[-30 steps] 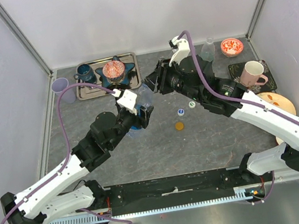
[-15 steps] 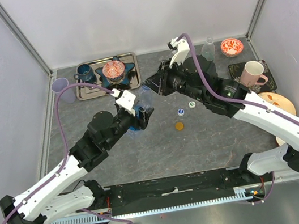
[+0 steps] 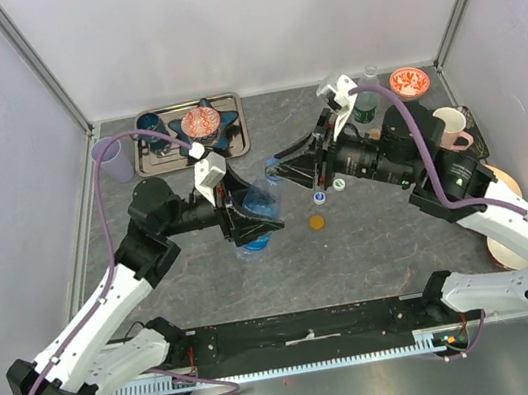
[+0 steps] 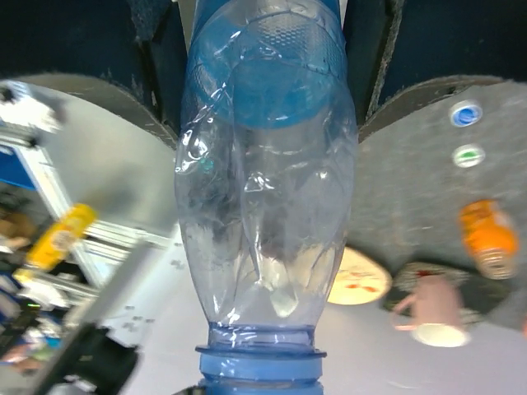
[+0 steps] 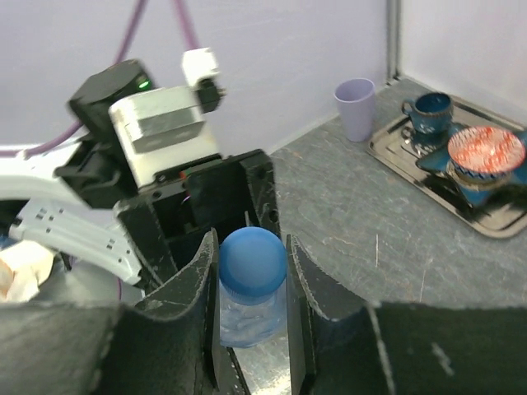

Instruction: Unscrew the bottle caps

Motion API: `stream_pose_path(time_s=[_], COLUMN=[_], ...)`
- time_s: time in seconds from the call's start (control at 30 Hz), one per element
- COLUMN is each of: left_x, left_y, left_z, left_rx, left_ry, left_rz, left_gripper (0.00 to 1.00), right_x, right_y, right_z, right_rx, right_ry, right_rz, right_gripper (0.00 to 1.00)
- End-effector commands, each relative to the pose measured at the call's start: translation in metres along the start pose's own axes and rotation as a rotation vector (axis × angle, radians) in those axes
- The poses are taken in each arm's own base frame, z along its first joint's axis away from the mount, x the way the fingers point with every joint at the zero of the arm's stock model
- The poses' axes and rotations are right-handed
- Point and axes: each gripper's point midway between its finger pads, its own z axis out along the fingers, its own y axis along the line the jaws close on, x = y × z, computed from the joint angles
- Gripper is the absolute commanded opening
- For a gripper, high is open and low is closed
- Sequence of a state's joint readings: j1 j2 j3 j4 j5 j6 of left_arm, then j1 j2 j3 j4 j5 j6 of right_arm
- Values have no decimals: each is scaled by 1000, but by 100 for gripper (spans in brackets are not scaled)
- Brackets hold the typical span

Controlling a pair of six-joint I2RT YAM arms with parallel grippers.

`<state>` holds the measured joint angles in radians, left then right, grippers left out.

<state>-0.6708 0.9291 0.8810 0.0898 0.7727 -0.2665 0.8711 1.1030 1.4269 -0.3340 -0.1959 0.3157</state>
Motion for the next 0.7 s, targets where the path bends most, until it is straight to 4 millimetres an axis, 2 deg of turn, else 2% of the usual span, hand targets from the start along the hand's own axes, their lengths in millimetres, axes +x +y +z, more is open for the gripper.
stream_pose_path(time_s=[0.0, 0.23, 0.33, 0.5, 0.67], left_x=[-41, -34, -32, -32, -28], left_y=[-70, -77, -77, -75, -68], left_z=[-19, -23, -22, -21, -18], left_rx=[418, 514, 520, 514, 479], left_ry=[-26, 13, 16, 15, 22], left_rz=[32, -19, -24, -30, -32], left_gripper=[34, 32, 31, 31, 31], right_x=[35, 53, 66, 76, 65], right_y=[20, 49, 47, 44, 38], right_z=[-14, -43, -47, -43, -38], right_rx=[-187, -394, -415, -412, -350], right_ry=[124, 176, 228, 261, 226], right_rz=[-147, -245, -274, -251, -244], right_gripper=[0, 0, 0, 0, 0])
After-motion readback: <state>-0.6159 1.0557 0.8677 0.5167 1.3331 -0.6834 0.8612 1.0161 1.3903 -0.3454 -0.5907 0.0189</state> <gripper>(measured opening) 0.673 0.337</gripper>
